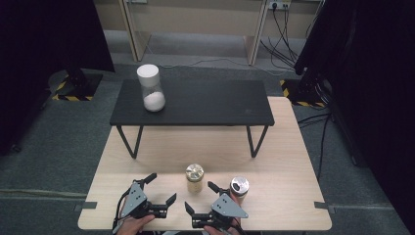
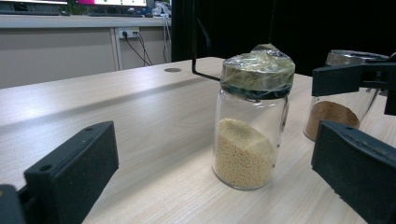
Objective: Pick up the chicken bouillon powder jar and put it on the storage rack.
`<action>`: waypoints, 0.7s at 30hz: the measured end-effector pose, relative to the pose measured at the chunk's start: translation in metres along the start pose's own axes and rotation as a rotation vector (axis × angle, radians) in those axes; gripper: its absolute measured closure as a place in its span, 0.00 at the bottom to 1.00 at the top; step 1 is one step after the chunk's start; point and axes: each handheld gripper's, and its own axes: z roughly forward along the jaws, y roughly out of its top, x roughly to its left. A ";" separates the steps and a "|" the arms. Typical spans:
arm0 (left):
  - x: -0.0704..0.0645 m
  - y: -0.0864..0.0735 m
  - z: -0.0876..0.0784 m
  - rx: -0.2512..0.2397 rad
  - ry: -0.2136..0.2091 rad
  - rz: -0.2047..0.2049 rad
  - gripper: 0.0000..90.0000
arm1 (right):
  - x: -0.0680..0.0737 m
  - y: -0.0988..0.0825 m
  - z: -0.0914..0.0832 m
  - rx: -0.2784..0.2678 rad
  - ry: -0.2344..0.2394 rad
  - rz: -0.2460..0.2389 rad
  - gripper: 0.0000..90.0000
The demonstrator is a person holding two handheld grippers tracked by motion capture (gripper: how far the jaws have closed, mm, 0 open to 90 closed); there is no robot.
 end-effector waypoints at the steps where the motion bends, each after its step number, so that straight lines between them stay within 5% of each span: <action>1: 0.000 0.000 0.000 0.000 0.001 0.000 0.00 | 0.000 0.000 0.001 0.003 -0.003 0.004 0.02; 21: 0.001 0.000 0.000 -0.001 0.002 -0.005 0.00 | -0.004 -0.001 0.020 0.018 -0.050 0.026 0.04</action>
